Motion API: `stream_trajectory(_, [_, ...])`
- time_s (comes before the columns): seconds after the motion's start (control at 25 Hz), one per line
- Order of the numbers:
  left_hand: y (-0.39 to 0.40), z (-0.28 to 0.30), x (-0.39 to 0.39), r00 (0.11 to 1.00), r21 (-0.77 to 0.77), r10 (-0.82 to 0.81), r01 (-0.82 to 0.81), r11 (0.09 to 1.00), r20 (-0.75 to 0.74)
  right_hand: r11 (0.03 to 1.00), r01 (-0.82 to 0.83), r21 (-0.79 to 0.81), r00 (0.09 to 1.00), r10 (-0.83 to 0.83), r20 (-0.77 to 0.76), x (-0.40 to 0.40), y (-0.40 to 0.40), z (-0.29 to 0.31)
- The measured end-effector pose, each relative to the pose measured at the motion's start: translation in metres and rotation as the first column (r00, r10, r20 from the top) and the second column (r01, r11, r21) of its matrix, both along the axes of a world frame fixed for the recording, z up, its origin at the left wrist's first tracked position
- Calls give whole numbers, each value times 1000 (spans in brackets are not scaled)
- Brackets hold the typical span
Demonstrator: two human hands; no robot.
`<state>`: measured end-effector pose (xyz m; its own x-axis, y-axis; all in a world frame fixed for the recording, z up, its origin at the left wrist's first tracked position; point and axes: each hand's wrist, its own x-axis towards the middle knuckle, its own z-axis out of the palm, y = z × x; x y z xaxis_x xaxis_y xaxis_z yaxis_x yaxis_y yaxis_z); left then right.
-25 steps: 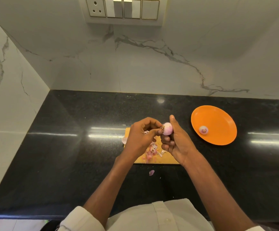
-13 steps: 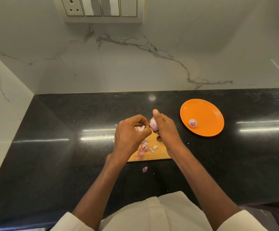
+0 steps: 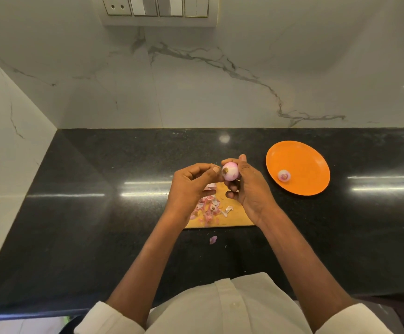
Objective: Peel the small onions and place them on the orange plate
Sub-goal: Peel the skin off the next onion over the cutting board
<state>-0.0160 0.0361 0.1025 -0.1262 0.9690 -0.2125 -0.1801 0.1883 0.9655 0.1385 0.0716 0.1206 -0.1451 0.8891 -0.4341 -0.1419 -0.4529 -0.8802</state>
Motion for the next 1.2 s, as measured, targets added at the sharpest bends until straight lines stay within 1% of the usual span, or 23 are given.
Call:
stream_trajectory(0.12, [-3, -2, 5, 986, 91, 38, -23, 996, -165, 1000, -9, 21, 996, 7, 92, 1, 1, 2])
stream_trajectory(0.24, [0, -4, 8, 943, 150, 111, -66, 986, -313, 996, -28, 80, 984, 13, 180, -4, 0, 2])
stream_trajectory(0.36, [0, -4, 11, 908, 189, 164, -96, 977, -386, 985, -52, 166, 973, 13, 231, -6, -2, -1])
stream_trajectory(0.44, [0, -5, 14, 896, 167, 202, -146, 975, -396, 976, -75, 204, 967, 22, 253, -7, -4, -3])
stream_trajectory(0.48, [0, -7, 14, 898, 157, 213, -163, 974, -386, 973, -83, 217, 964, 23, 265, -7, -6, -4])
stream_trajectory(0.56, [0, -10, 13, 904, 151, 194, -145, 978, -381, 966, -107, 234, 958, 37, 284, -8, -9, -5])
stream_trajectory(0.6, [2, -12, 13, 916, 134, 181, -142, 981, -357, 965, -119, 234, 960, 51, 275, -8, -9, -6])
stream_trajectory(0.64, [3, -14, 13, 940, 91, 175, -155, 984, -293, 968, -119, 222, 968, 64, 241, -6, -10, -8])
stream_trajectory(0.72, [2, -14, 15, 972, -61, 221, -226, 972, -79, 984, -84, 156, 994, 72, 80, -2, -9, -9])
stream_trajectory(0.76, [2, -14, 15, 968, -129, 252, -250, 960, -3, 993, -59, 103, 998, 61, -21, 1, -8, -10])
stream_trajectory(0.8, [2, -17, 14, 965, -169, 262, -254, 952, 25, 998, -41, 54, 994, 46, -98, 4, -6, -10])
stream_trajectory(0.84, [3, -21, 12, 968, -178, 251, -243, 954, 22, 999, -30, 25, 989, 34, -141, 6, -5, -12])
stream_trajectory(0.92, [1, -23, 11, 982, -151, 188, -181, 972, 31, 999, -26, 34, 987, 31, -159, 10, -2, -13])
stream_trajectory(1.0, [1, -20, 14, 993, -123, 115, -110, 986, 35, 994, -40, 98, 993, 50, -106, 14, 0, -13])
stream_trajectory(1.04, [1, -19, 16, 994, -113, 104, -99, 989, 37, 992, -45, 114, 995, 55, -83, 16, 1, -13])
stream_trajectory(1.12, [0, -16, 22, 986, -108, 153, -145, 984, 65, 995, -29, 99, 994, 39, -98, 20, 2, -15])
stream_trajectory(1.2, [-1, -16, 26, 971, -117, 212, -200, 973, 111, 998, -2, 55, 988, 11, -153, 23, 2, -17])
